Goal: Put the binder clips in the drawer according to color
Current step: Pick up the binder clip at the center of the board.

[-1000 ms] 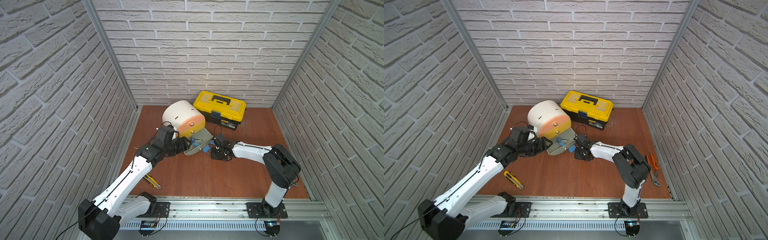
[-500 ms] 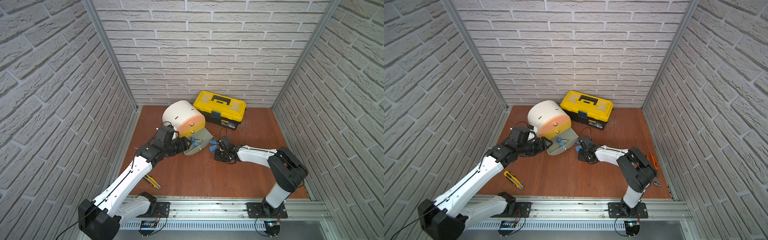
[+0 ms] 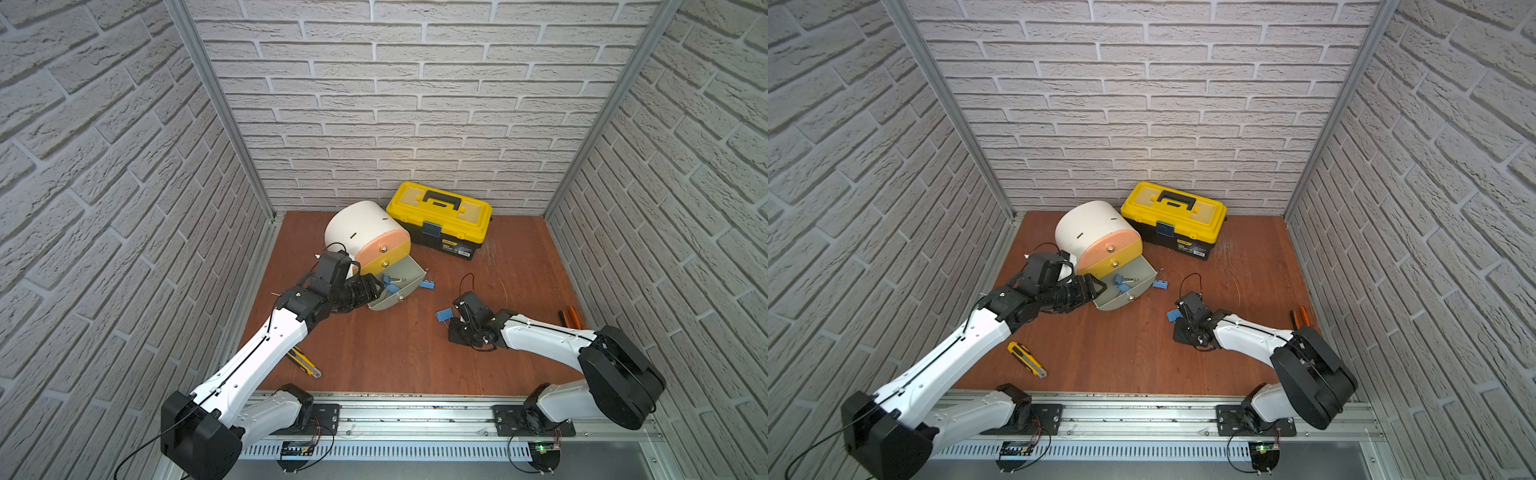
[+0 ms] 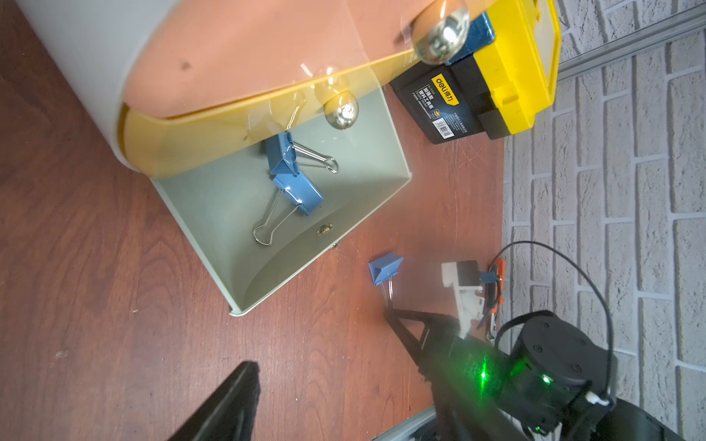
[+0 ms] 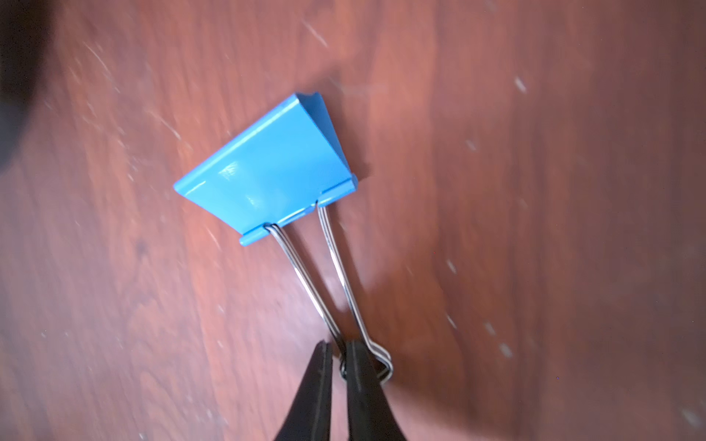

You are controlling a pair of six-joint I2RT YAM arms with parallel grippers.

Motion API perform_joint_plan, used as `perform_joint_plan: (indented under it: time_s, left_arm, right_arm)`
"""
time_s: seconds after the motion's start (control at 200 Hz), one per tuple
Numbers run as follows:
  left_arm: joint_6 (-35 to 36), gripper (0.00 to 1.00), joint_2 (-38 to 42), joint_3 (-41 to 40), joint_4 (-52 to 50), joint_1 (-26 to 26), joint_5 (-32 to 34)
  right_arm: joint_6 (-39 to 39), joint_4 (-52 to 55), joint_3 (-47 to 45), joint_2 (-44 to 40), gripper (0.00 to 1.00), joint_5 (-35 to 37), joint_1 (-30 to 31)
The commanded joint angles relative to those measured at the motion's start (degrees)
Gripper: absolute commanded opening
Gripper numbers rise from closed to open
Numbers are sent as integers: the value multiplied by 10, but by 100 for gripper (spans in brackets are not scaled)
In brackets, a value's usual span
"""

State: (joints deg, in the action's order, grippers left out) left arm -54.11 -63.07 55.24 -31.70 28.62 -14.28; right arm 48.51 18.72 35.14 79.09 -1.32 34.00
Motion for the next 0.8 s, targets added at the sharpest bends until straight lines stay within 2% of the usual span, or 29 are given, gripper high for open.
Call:
perform_joint_plan:
  time_s: [0.0, 0.175, 0.295, 0.415, 0.605, 0.665, 0.795]
  left_arm:
    - [4, 75, -5, 23, 15, 0, -2]
    - [4, 75, -10, 27, 18, 0, -2]
    - [5, 75, -7, 28, 18, 1, 2]
    - [3, 75, -1, 25, 16, 3, 7]
    - [1, 75, 9, 19, 12, 2, 17]
    - [1, 75, 12, 17, 12, 2, 19]
    - [0, 75, 14, 15, 12, 1, 21]
  right_arm:
    - [-19, 56, 6, -47, 13, 12, 5]
    - [-75, 101, 63, -57, 27, 25, 4]
    - [-121, 115, 104, -20, 46, 31, 2]
    - [-177, 125, 148, 36, 57, 27, 0]
    - [-246, 153, 210, 109, 64, 44, -2]
    - [-259, 158, 220, 121, 68, 53, -3]
    - [-271, 156, 230, 137, 70, 60, -9]
